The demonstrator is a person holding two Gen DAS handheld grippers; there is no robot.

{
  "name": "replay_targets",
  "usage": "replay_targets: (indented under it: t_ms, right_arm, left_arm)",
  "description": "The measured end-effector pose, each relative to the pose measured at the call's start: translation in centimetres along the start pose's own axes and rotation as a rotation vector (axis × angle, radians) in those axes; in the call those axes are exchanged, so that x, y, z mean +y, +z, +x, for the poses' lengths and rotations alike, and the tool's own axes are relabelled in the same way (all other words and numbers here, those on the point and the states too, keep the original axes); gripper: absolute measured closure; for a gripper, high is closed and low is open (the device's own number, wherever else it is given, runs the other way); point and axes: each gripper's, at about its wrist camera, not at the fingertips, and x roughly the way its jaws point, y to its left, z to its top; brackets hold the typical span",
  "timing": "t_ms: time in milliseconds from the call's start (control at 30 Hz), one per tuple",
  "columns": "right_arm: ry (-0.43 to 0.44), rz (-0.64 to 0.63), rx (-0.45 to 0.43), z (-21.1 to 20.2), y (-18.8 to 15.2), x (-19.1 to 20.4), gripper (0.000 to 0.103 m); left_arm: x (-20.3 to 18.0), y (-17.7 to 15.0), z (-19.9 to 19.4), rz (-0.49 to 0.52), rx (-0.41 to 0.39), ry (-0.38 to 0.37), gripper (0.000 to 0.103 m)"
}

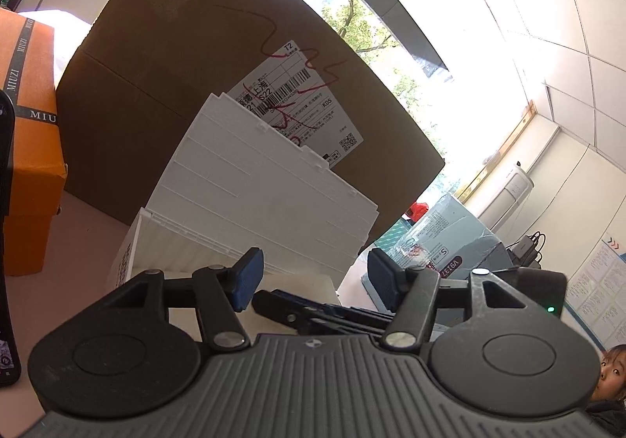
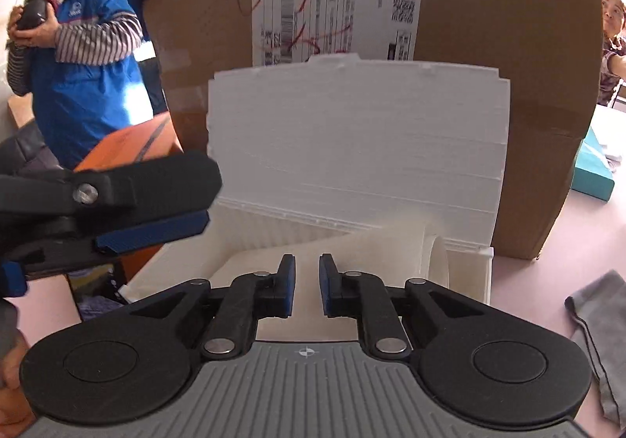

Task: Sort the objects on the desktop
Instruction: 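Raise both tools out of the white box and back away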

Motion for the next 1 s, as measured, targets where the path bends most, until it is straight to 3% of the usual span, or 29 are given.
replay_targets:
  t_ms: [233,400,533,700,767,900,1000]
  right_arm:
    - [-0.028,0.029,0.167,3.8,1.4,0.3,0.090]
    - [-0.040,0.023,0.234,5.4,2.6,0.6,0.085]
    - [-0.020,0.001,0.256,6.0,3.0,1.2,0.068]
    - [-0.007,-0.011,0.253,6.3,3.1,2.0,0.057]
    - [0.032,-0.008,0.249,6.2,3.1,2.0,0.042]
    - [0.078,0.053,0.200,5.1,2.8,1.2,0.038]
    - [0.074,0.059,0.099,3.3,2.5,1.1,0.026]
  left_arm:
    - [0.4,0.1,-0.2,-0.004,-0.023,0.030,0.040]
    - [0.6,0.0,-0.1,-0.006,-0.020,0.035,0.040]
    - [0.6,-0.2,0.2,0.001,-0.015,0.046,0.039]
    - [0.9,-0.3,0.5,-0.012,-0.007,0.056,0.039]
    - [1.0,-0.3,0.6,-0.015,-0.002,0.053,0.037]
    - [0.8,-0.4,0.7,-0.004,0.005,0.046,0.025]
    - [1.0,-0.4,0.8,-0.017,0.006,0.030,0.013]
